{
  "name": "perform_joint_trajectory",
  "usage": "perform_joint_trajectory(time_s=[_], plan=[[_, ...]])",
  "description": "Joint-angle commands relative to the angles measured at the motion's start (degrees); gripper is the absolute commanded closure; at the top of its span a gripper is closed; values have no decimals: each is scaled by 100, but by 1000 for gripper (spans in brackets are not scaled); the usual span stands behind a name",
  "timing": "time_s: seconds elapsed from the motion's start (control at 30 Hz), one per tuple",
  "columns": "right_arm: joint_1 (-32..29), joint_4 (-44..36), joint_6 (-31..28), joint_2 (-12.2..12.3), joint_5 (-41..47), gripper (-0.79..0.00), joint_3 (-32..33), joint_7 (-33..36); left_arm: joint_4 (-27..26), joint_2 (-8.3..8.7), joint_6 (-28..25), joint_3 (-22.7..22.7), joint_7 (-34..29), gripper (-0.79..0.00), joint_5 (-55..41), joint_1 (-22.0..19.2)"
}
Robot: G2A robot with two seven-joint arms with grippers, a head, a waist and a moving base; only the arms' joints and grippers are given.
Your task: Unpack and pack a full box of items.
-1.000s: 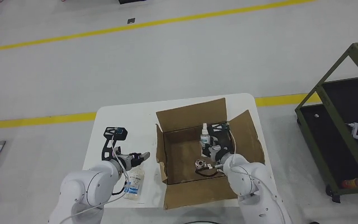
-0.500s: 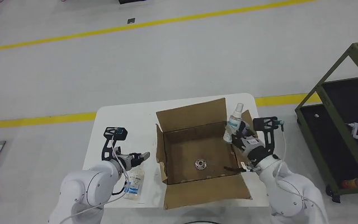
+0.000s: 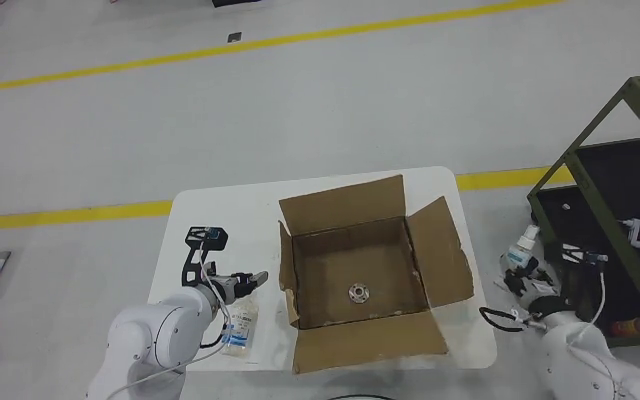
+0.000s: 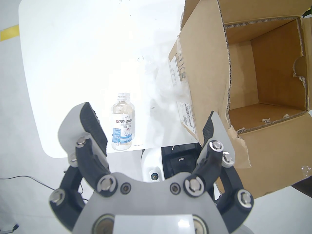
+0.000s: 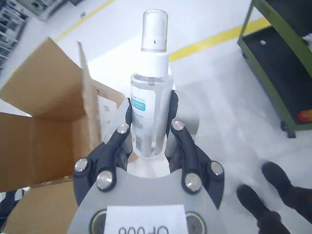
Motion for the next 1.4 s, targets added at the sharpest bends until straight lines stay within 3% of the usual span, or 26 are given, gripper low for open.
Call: perform_joint_trajectory(time_s=[0.0, 0.27, 0.5, 0.9, 1.37], plan=[[47, 132, -3, 22, -376, 0, -111, 182, 0, 0, 0, 0, 0, -785, 0, 0], [89, 706, -135, 71, -1537, 0, -814, 303, 0, 0, 0, 0, 0, -785, 0, 0], [-46, 1015, -293, 91, -1544, 0, -951, 393, 0, 0, 0, 0, 0, -785, 0, 0], [-4, 1493, -595, 159, -1885, 0, -1130, 1240, 0, 0, 0, 0, 0, -785, 0, 0], [297, 1966, -658, 190, -2110, 0, -1565, 1425, 0, 0, 0, 0, 0, -785, 0, 0]])
